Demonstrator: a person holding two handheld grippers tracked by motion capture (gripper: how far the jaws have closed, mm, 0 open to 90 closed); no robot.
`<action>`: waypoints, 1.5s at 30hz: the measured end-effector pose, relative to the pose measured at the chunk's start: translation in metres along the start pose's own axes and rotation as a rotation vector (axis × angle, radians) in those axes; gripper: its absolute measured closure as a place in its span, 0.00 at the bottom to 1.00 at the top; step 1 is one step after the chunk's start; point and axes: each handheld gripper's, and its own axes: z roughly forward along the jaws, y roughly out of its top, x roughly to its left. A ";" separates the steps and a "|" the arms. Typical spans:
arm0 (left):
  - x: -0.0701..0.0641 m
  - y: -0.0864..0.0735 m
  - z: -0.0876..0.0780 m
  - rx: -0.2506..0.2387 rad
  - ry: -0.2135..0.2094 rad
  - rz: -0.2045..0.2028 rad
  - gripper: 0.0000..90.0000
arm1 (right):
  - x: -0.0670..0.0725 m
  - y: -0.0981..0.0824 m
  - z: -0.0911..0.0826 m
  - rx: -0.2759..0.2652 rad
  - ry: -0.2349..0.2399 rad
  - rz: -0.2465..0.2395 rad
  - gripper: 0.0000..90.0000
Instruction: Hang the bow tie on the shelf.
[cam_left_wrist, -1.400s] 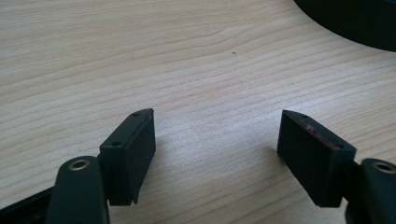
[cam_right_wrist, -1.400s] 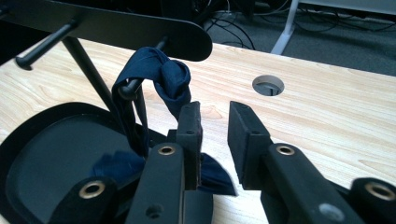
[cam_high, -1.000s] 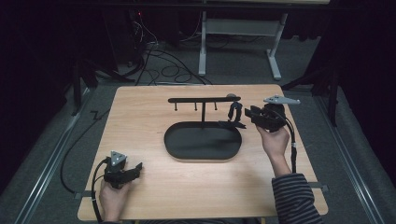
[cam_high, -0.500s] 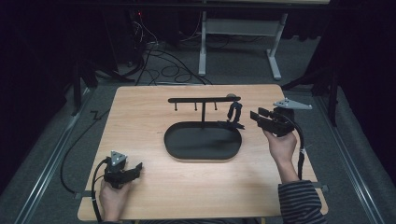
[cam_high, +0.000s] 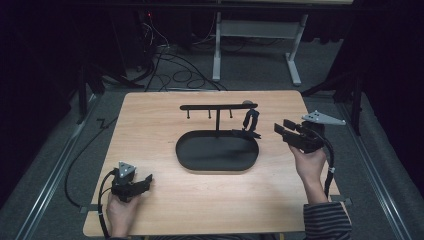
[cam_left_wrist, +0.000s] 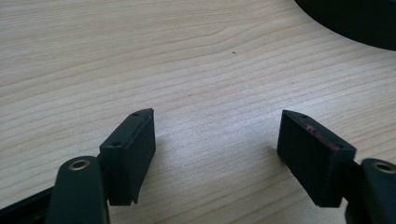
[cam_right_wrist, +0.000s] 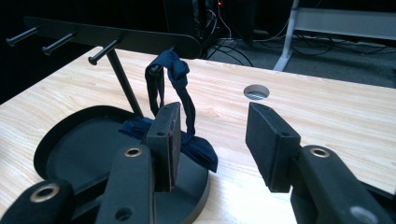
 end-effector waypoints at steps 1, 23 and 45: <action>0.000 0.000 0.000 0.000 0.000 0.000 0.32 | 0.000 -0.001 -0.001 -0.002 -0.001 0.002 0.63; -0.001 0.000 0.000 -0.002 0.003 0.000 0.32 | 0.003 -0.026 -0.032 -0.034 0.011 0.005 0.63; -0.001 0.000 0.000 -0.001 0.005 0.002 0.32 | 0.006 -0.050 -0.045 -0.038 0.021 0.031 0.62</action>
